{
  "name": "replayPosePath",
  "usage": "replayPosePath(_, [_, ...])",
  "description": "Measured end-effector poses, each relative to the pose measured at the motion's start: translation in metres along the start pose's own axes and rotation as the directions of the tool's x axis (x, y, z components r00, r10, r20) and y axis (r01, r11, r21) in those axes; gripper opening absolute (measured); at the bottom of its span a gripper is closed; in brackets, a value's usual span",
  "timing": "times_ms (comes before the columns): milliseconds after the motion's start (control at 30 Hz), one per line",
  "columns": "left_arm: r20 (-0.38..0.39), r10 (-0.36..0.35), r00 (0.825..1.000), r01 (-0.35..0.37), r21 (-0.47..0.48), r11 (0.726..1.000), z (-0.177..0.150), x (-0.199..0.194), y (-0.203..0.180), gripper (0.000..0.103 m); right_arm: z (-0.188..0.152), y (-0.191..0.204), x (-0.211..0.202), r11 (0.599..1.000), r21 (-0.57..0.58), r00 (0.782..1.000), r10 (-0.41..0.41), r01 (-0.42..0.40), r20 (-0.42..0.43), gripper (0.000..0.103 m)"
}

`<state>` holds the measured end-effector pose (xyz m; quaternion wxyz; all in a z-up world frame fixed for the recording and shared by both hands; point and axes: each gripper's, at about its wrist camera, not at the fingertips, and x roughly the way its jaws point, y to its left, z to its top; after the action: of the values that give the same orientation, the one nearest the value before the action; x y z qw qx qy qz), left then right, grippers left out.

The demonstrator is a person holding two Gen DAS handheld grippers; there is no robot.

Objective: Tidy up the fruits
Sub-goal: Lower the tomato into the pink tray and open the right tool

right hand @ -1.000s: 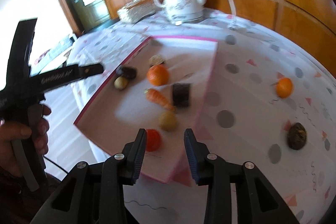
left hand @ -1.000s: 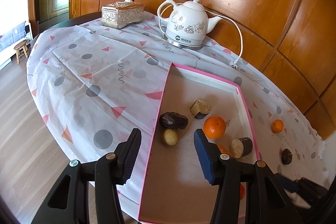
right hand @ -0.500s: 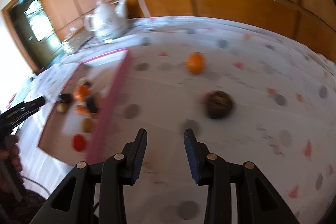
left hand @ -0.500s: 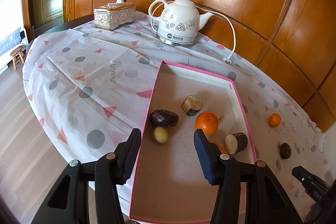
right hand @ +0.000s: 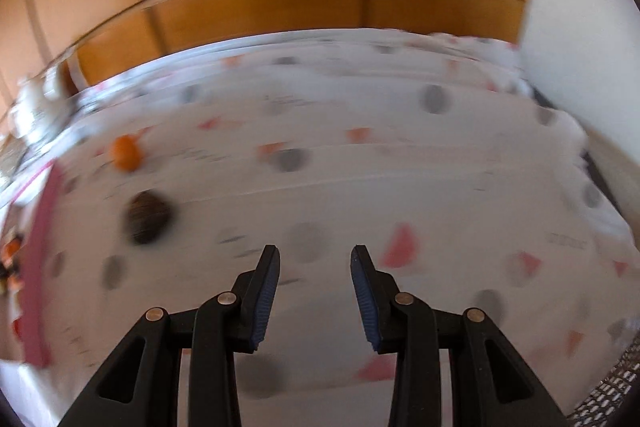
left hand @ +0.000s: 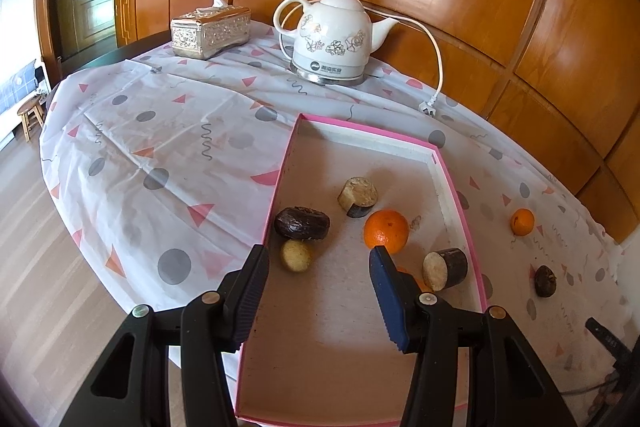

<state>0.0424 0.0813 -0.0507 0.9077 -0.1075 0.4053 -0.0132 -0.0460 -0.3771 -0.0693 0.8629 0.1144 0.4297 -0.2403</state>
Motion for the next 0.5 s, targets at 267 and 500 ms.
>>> replayPosePath(267, [-0.01, 0.008, 1.0, -0.008, 0.015, 1.0, 0.0, 0.004, -0.004, 0.053, 0.002, -0.056, 0.025, 0.979, 0.111, 0.986, -0.167, 0.169, -0.026, 0.037])
replayPosePath(500, [-0.016, 0.022, 1.0, -0.021, 0.024, 0.999, 0.001, 0.007, -0.007, 0.053, 0.006, -0.082, 0.037, 0.948, 0.215, 0.97, -0.241, 0.234, 0.008, 0.045])
